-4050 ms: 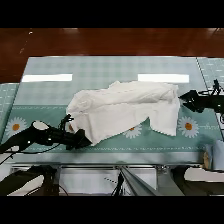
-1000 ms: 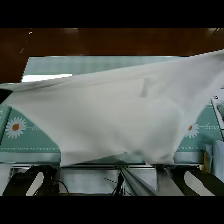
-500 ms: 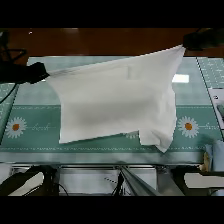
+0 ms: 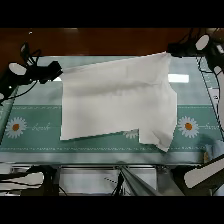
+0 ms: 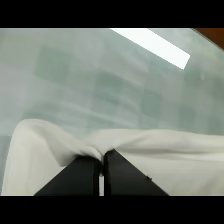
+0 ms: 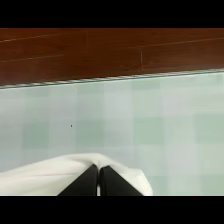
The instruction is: Fold the shirts.
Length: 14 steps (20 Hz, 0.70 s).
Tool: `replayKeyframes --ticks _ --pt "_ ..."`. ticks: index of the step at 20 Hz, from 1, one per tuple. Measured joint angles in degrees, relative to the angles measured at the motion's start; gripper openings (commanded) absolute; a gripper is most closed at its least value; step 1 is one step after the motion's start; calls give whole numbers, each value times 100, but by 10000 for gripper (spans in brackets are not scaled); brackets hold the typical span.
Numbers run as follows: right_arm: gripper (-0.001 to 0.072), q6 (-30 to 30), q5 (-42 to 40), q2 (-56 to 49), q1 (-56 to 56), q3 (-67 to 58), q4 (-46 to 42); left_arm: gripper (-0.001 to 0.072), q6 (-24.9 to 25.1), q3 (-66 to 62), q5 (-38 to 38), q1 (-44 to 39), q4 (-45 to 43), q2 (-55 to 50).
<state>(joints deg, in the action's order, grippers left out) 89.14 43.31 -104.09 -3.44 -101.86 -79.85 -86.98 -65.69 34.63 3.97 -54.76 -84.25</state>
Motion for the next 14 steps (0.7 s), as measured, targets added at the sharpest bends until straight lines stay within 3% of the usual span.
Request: replayKeyframes --ticks 8,14 --pt "27 223 328 -417 0 0 -7 26 238 0 -55 -7 107 -605" --pt "27 219 1633 -455 -2 0 -138 26 625 -118 612 81 101 -651"
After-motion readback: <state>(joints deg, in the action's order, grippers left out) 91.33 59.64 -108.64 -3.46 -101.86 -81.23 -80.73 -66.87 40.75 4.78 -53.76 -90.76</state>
